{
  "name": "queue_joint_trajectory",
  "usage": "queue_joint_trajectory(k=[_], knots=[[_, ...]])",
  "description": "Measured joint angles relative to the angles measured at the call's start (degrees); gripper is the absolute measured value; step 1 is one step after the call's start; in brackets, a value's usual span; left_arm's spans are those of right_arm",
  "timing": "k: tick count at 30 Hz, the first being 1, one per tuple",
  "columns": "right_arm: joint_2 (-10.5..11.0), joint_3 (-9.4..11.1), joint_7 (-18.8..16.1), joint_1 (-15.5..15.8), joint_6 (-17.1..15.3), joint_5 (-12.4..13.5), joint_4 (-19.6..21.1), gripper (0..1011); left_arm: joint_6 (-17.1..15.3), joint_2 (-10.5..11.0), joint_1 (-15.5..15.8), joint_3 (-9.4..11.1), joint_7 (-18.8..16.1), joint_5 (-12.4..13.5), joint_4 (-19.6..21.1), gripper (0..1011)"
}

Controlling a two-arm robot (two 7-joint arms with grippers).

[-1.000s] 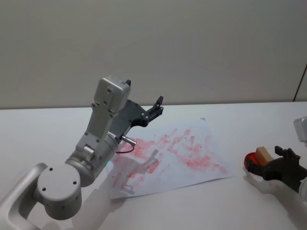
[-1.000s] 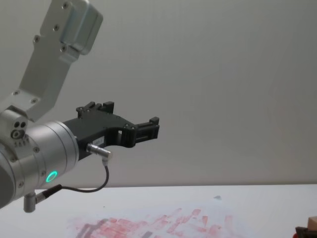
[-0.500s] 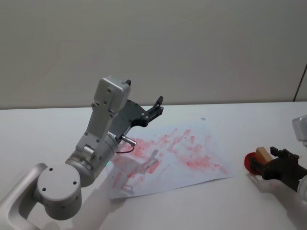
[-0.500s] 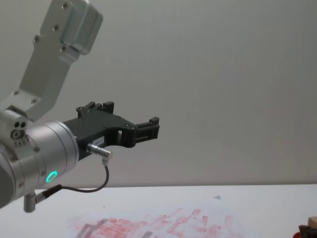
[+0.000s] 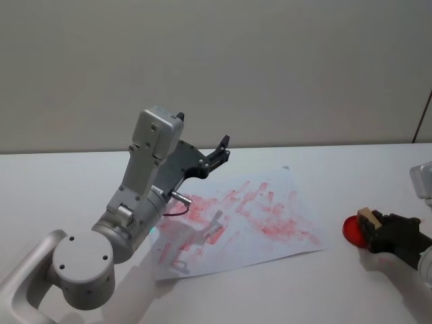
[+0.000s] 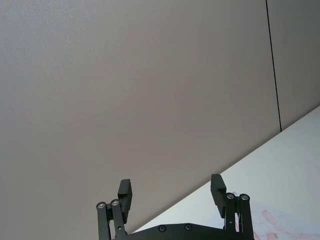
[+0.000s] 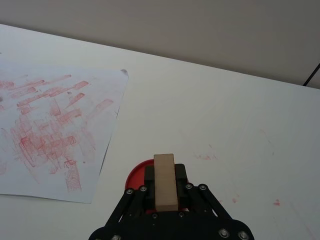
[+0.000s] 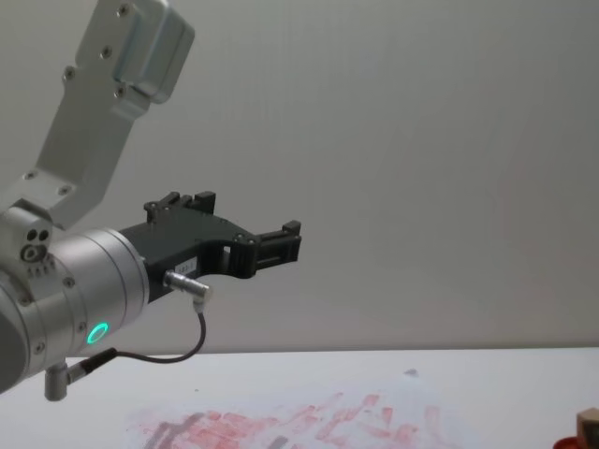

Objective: Use the one hand to pick up the stamp and affix it onto the A4 paper.

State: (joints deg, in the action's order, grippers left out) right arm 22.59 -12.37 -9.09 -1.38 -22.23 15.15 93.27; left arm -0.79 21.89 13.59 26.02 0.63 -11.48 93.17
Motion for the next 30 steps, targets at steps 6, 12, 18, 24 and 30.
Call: queue_joint_trajectory(k=[6,12,18,24,30], knots=[[-0.03,0.00,0.02,-0.03,-0.03,-0.04,-0.03,216,0.00,0.00,0.00,0.00,0.00,0.00,0.00,1001],[-0.05,0.00,0.04,-0.06,-0.05,-0.06,-0.05,216,0.00,0.00,0.00,0.00,0.00,0.00,0.00,1001],[-0.06,-0.02,-0.45,-0.31,0.32,-0.58,-0.06,216,0.00,0.00,0.00,0.00,0.00,0.00,0.00,1001],[-0.08,-0.20,-2.30,-1.17,2.06,-1.94,0.17,216,0.00,0.00,0.00,0.00,0.00,0.00,0.00,1001],[-0.41,-0.52,-4.92,-2.52,4.12,-3.28,0.22,216,0.00,0.00,0.00,0.00,0.00,0.00,0.00,1001]])
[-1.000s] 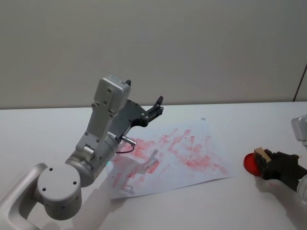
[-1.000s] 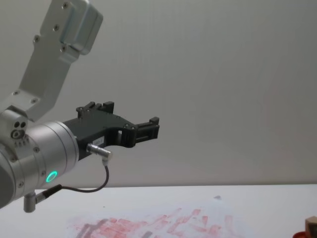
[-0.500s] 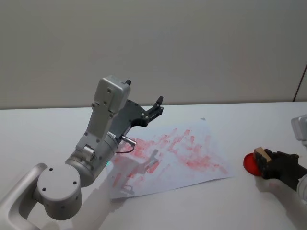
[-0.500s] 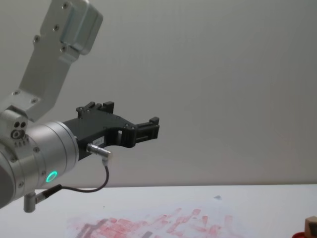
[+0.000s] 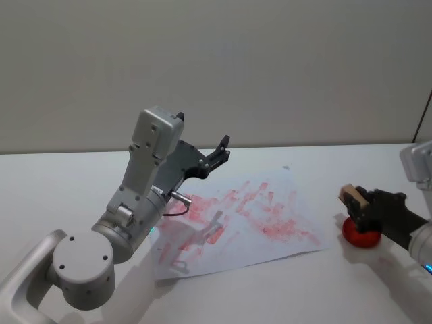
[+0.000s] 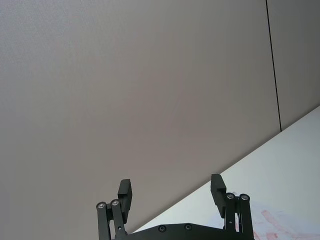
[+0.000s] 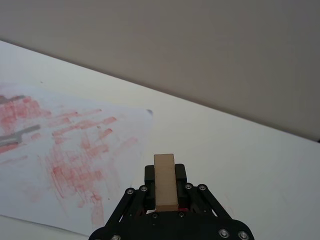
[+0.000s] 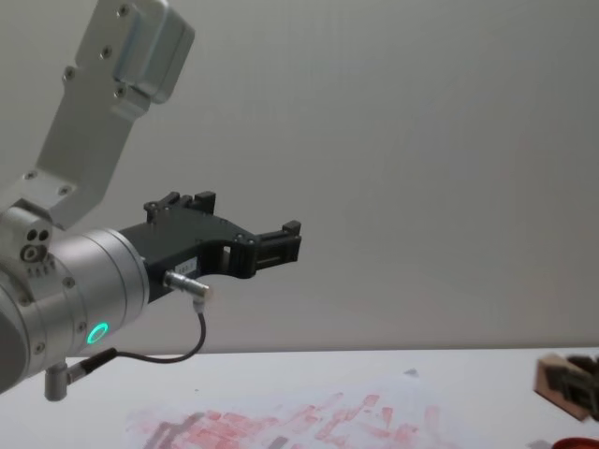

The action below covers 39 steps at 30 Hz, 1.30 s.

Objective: Use the one hand to pick up the stamp and affix it onto the A4 paper.

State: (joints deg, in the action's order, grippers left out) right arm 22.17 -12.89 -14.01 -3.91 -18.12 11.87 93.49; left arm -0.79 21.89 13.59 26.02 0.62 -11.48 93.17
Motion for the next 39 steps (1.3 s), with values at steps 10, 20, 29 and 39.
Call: queue_joint_trajectory(k=[10,20,29,39], knots=[[-1.68,-1.16,-7.20,-3.86,4.04,-2.02,-1.99,216,0.00,0.00,0.00,0.00,0.00,0.00,0.00,1001],[-4.18,-2.89,-15.16,-8.34,5.45,-3.31,-7.29,216,0.00,0.00,0.00,0.00,0.00,0.00,0.00,1001],[-6.55,-4.67,-21.07,-12.27,4.51,-5.18,-13.94,216,0.00,0.00,0.00,0.00,0.00,0.00,0.00,1001],[-9.11,-6.70,-25.05,-16.26,2.97,-8.18,-21.77,216,0.00,0.01,0.00,0.00,0.00,0.00,0.00,1001]])
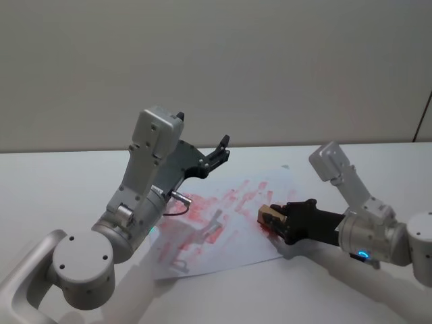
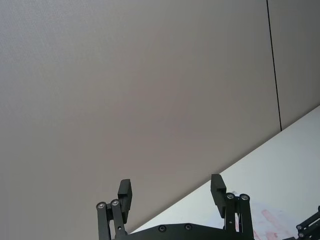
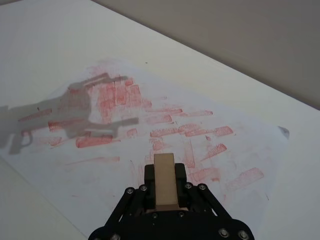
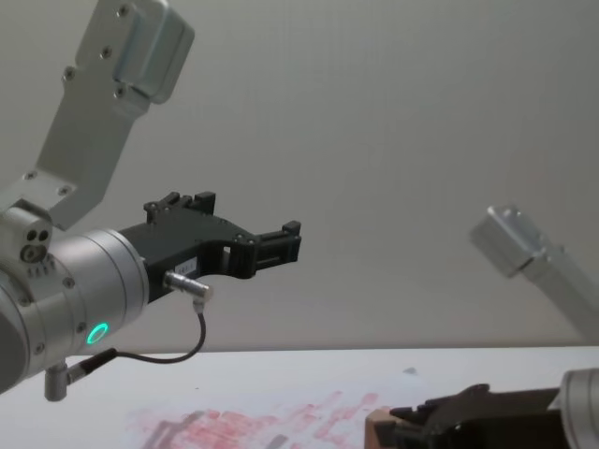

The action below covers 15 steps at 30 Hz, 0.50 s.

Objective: Use the one hand to pick up the stamp and affix it onto the A4 paper.

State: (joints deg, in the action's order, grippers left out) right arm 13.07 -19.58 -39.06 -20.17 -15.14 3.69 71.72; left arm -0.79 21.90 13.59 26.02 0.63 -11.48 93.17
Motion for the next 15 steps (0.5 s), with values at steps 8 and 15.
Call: queue_joint_trajectory(k=[8,15], knots=[[-1.13,-0.84,-0.95,-1.96,-0.08,-1.22,-3.23,216,0.00,-0.01,0.00,0.00,0.00,0.00,0.00,1001],[-1.49,-1.39,-0.91,-2.56,0.79,-2.14,-4.29,216,0.00,-0.01,0.00,0.00,0.00,0.00,0.00,1001]])
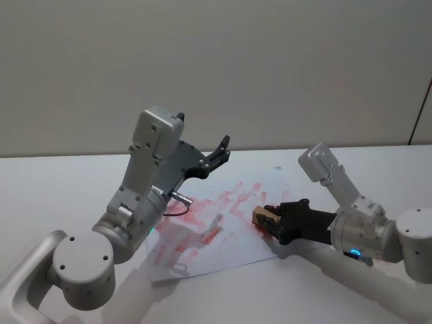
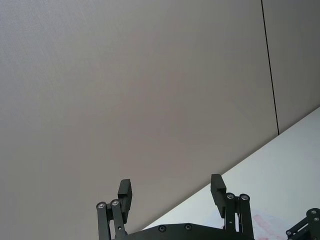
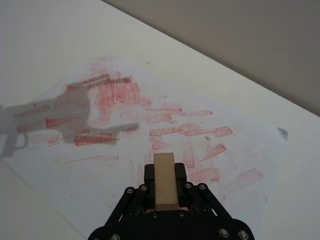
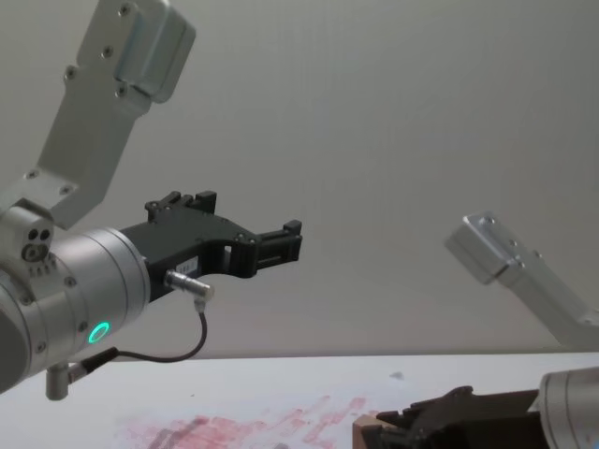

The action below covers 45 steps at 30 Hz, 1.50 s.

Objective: Use the one hand to pick up the stamp and affix it onto the A4 paper.

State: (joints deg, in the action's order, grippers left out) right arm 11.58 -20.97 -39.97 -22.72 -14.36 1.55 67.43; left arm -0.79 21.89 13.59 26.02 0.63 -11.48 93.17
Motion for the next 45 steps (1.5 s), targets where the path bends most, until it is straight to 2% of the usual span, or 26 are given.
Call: queue_joint_trajectory(k=[7,13,20,24,26,35,45], knots=[[0.08,-0.29,0.90,0.08,2.23,-0.57,0.13,216,0.00,0.00,0.00,0.00,0.00,0.00,0.00,1001],[0.64,-0.12,2.25,0.58,4.52,-0.45,2.00,216,0.00,0.00,0.00,0.00,0.00,0.00,0.00,1001],[2.28,0.98,5.36,2.48,7.72,1.93,6.94,216,0.00,0.00,0.00,0.00,0.00,0.00,0.00,1001],[3.14,1.61,6.92,3.59,8.43,3.01,9.35,216,0.00,0.00,0.00,0.00,0.00,0.00,0.00,1001],[4.29,2.30,9.02,5.05,8.95,4.43,11.80,216,0.00,0.00,0.00,0.00,0.00,0.00,0.00,1001],[7.56,4.19,14.70,9.44,8.32,7.85,17.69,216,0.00,0.00,0.00,0.00,0.00,0.00,0.00,1001],[11.80,6.54,21.66,15.54,4.75,12.12,23.38,216,0.00,0.00,0.00,0.00,0.00,0.00,0.00,1001]])
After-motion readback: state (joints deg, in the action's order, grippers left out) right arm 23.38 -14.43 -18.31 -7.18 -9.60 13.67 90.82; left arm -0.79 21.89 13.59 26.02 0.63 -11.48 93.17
